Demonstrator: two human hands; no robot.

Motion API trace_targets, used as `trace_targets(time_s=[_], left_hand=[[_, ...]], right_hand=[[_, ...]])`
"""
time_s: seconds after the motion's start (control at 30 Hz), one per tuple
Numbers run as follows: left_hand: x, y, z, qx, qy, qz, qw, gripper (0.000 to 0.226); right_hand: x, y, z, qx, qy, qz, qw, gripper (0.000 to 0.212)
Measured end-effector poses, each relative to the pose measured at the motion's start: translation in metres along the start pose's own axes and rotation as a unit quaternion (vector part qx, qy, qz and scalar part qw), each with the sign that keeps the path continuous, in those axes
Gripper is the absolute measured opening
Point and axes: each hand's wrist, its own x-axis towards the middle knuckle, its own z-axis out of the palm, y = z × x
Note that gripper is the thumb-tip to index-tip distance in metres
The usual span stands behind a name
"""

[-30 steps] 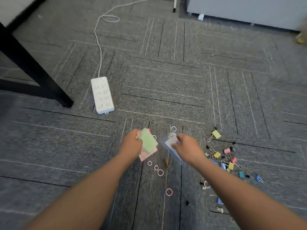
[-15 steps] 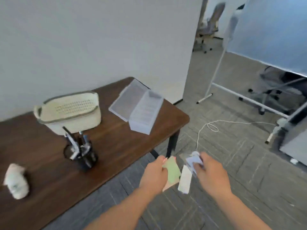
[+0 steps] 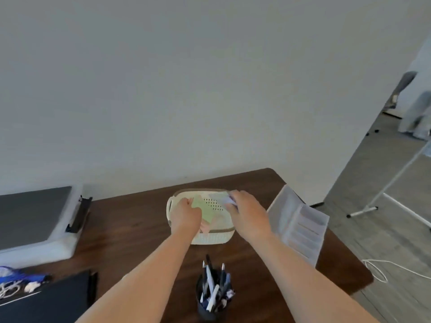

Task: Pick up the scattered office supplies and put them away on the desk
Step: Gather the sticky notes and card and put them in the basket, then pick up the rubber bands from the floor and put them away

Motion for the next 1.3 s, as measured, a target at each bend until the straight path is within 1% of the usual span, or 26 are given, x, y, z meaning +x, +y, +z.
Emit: trace_targets(time_s=[0.13,0.2,0.3,0.37,0.43,0.53,0.6,0.63,0.7,0.77,0.83,0.9,1.0,1.1,1.2,1.3], left_hand=[[0.063,-0.021,0.016,0.023,-0.008,-0.021,0.999,0.042],[0.085,-0.031,0.024,0.035,-0.027,-0.023,0.999,0.044],[0.100,-0.044,0.028,0.057,-0.035,-0.017,0.998,0.053],[0.102,-0.051,0.029,0.076,-0.032,0.014,0.996,0.046],[0.098,-0.055,0.030,0.105,-0.032,0.055,0.992,0.036],[0.079,-0.043,0.034,0.192,-0.035,0.122,0.973,0.026],[0.057,-0.023,0.040,0.263,-0.042,0.180,0.947,0.023],[0.042,-0.010,0.046,0.278,-0.058,0.213,0.935,0.022],[0.007,0.016,0.064,0.276,-0.107,0.290,0.910,0.021],[-0.038,0.038,0.090,0.272,-0.146,0.368,0.877,0.020],[-0.091,0.051,0.121,0.274,-0.184,0.429,0.841,0.020],[-0.149,0.051,0.155,0.275,-0.227,0.471,0.807,0.019],[-0.239,0.034,0.211,0.289,-0.292,0.506,0.759,0.018],[-0.327,0.000,0.267,0.329,-0.345,0.513,0.714,0.020],[-0.406,-0.049,0.324,0.367,-0.400,0.502,0.673,0.021],[-0.463,-0.114,0.377,0.400,-0.453,0.481,0.635,0.019]], right_hand=[[0.046,0.006,0.060,-0.009,-0.036,-0.001,0.999,0.021],[0.061,0.012,0.083,-0.020,-0.064,-0.001,0.998,0.023],[0.072,0.022,0.106,-0.054,-0.135,0.017,0.989,0.039],[0.070,0.026,0.114,-0.053,-0.170,0.026,0.984,0.046],[0.061,0.030,0.111,-0.034,-0.146,0.017,0.989,0.038],[0.034,0.037,0.091,-0.023,-0.071,-0.023,0.997,0.024],[0.009,0.046,0.066,-0.025,-0.040,-0.037,0.998,0.022],[-0.007,0.052,0.052,-0.024,-0.027,-0.033,0.999,0.022],[-0.046,0.068,0.018,-0.030,0.005,-0.008,0.999,0.021],[-0.094,0.089,-0.016,-0.052,0.023,0.025,0.998,0.020],[-0.150,0.114,-0.046,-0.075,0.027,0.062,0.995,0.019],[-0.213,0.140,-0.071,-0.093,0.020,0.115,0.989,0.018],[-0.318,0.177,-0.099,-0.098,0.026,0.195,0.976,0.014],[-0.427,0.213,-0.111,-0.097,0.017,0.273,0.957,0.013],[-0.532,0.251,-0.103,-0.082,0.005,0.354,0.932,0.013],[-0.626,0.289,-0.070,-0.057,-0.001,0.439,0.897,0.013]])
